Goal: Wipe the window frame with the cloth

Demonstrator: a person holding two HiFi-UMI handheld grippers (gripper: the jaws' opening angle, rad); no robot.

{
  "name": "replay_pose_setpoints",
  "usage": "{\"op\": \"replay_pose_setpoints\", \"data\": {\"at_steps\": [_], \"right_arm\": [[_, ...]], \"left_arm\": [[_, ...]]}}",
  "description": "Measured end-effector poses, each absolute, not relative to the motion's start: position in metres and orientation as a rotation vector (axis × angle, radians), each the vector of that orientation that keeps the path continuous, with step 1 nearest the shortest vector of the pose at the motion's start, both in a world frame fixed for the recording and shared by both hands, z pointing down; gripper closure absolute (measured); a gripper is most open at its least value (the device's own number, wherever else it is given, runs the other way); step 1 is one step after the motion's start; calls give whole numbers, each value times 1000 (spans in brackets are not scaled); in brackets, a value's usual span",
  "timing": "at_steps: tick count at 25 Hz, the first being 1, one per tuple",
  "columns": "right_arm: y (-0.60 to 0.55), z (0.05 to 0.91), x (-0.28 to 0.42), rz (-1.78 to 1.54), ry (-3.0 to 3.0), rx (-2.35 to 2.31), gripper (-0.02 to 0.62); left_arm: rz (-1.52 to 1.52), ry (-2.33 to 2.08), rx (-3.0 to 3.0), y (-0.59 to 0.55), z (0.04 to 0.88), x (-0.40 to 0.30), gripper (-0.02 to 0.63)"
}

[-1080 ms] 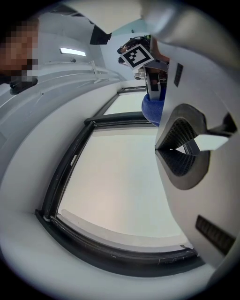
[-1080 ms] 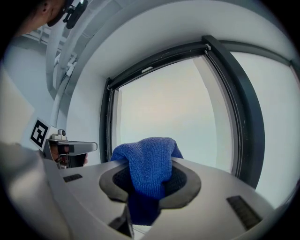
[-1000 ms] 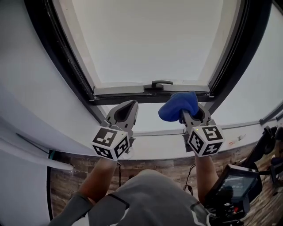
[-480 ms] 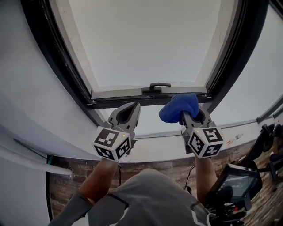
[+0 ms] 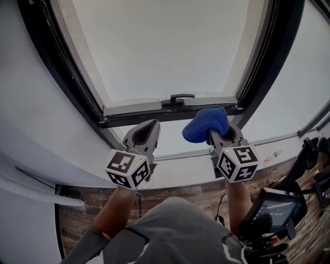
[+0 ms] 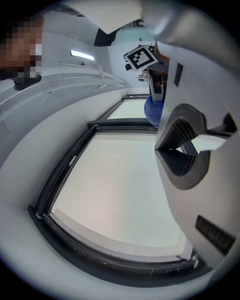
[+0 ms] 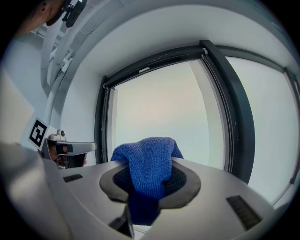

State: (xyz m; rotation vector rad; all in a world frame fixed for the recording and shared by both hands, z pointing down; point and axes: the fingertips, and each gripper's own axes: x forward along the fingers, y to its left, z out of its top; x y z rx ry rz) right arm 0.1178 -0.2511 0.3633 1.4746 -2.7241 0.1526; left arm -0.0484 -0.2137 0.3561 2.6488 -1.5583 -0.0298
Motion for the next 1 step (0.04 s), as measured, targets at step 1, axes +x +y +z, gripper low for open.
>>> {"op": "replay_pose_setpoints", "data": {"at_steps": [1], "right_arm": [[-250,363,117,153,-2725,1472,474]], "left_arm": [[-31,-1560,2647,-213,356,-49,597]]}}
